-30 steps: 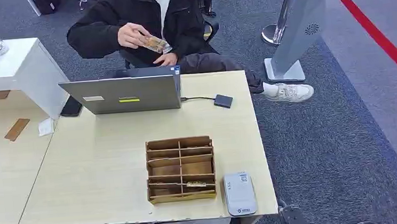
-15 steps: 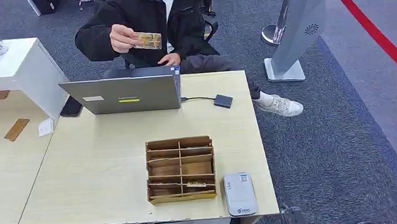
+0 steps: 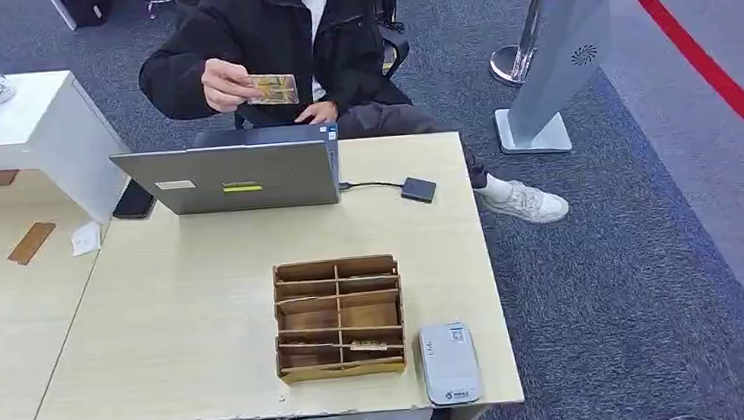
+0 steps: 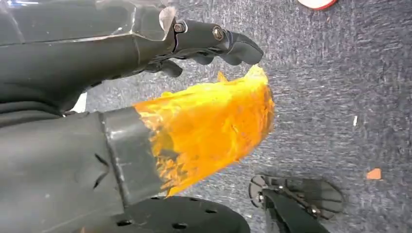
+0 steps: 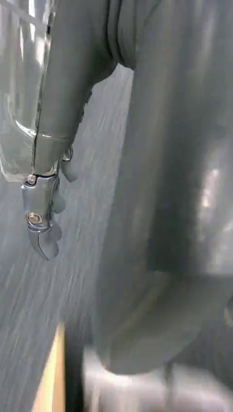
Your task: Pass the card to the sensor for recognition and then transmit it.
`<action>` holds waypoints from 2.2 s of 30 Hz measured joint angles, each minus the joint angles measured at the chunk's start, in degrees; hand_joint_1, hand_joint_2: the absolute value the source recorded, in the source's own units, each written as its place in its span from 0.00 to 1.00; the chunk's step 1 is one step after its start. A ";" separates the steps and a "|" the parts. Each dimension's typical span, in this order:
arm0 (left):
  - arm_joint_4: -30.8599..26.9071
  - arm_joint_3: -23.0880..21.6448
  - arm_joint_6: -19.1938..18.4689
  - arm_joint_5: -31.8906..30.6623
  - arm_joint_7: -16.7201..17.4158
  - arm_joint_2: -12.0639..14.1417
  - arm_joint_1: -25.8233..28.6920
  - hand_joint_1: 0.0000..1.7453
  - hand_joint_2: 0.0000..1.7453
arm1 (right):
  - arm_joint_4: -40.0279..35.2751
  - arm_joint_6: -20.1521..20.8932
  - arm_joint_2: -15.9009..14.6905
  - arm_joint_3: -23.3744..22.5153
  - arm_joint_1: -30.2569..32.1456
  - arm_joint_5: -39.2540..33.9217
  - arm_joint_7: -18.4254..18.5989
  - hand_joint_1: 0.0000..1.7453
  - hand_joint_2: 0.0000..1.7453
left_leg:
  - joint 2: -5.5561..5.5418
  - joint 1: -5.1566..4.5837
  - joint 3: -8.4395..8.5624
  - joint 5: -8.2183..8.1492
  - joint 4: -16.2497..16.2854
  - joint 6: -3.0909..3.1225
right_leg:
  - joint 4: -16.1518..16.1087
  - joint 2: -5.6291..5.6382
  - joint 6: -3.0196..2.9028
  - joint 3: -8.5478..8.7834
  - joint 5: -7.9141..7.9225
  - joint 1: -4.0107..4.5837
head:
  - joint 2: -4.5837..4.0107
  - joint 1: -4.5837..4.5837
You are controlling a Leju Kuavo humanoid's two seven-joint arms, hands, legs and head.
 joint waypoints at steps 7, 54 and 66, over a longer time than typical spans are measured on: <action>0.00 -0.66 0.76 0.85 -0.67 -0.24 0.12 0.00 0.00 | -8.97 -22.39 3.13 1.30 0.01 3.25 -13.49 0.00 0.00 | 0.44 0.04 -0.71 0.06 -0.05 -0.18 | 0.15 0.41 -0.32 -0.33 0.29 0.12 | 0.00 0.11; 0.02 -1.86 0.41 0.67 -0.89 -0.68 -0.66 0.00 0.00 | -66.20 -29.01 -4.05 18.98 -13.84 22.19 -13.93 0.00 0.00 | 0.20 0.00 -0.09 0.36 0.00 -0.05 | 0.12 0.25 0.02 -0.19 0.41 0.01 | 0.00 -0.11; 0.00 -1.88 0.26 0.37 -0.87 -0.68 -0.65 0.00 0.00 | -67.32 -31.60 -5.77 23.23 -15.36 27.23 -14.52 0.00 0.00 | 0.21 -0.01 -0.16 0.35 0.00 -0.05 | 0.12 0.26 0.03 -0.22 0.41 0.01 | 0.00 -0.11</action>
